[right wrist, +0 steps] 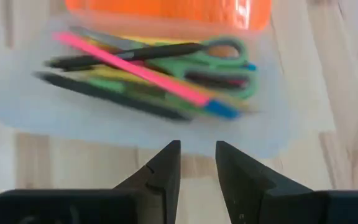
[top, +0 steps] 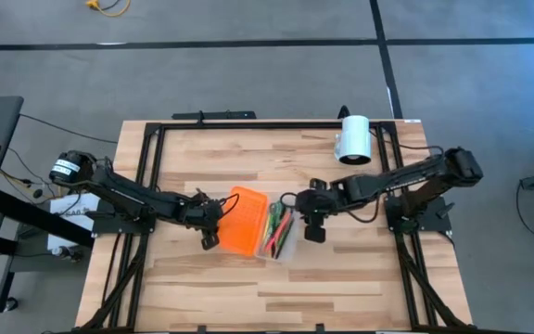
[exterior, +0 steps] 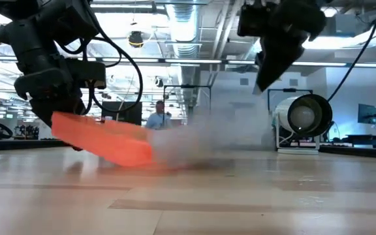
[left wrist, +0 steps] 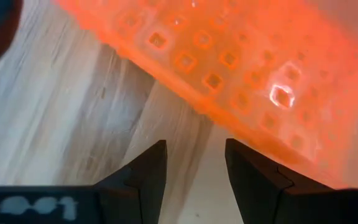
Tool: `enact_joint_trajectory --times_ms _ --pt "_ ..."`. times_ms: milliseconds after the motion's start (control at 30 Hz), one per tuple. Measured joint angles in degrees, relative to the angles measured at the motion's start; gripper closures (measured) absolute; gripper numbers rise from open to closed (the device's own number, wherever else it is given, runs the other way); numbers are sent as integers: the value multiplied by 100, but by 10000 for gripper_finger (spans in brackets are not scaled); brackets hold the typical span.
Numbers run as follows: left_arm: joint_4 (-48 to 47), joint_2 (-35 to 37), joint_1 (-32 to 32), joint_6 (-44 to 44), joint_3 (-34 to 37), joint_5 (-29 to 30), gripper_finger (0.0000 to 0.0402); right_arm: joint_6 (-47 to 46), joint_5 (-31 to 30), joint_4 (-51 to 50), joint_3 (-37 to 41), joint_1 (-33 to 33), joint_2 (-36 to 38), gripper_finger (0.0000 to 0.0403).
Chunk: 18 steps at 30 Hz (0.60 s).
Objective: Pick & place school supplies into a supply box
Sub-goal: Close the supply box
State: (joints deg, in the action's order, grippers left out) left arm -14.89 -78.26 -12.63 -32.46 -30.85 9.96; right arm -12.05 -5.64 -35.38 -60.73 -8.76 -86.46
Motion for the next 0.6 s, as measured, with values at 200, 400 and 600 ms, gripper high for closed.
enact_joint_trajectory --times_ms 200,400,600 --pt "-1 0 3 52 0 23 249 -154 10 -337 11 12 -453 306" --pt "-11 0 0 84 2 25 249 -396 146 -261 6 -164 -943 306" --pt "-7 2 -2 106 6 111 249 -726 92 -184 83 -424 -772 306"
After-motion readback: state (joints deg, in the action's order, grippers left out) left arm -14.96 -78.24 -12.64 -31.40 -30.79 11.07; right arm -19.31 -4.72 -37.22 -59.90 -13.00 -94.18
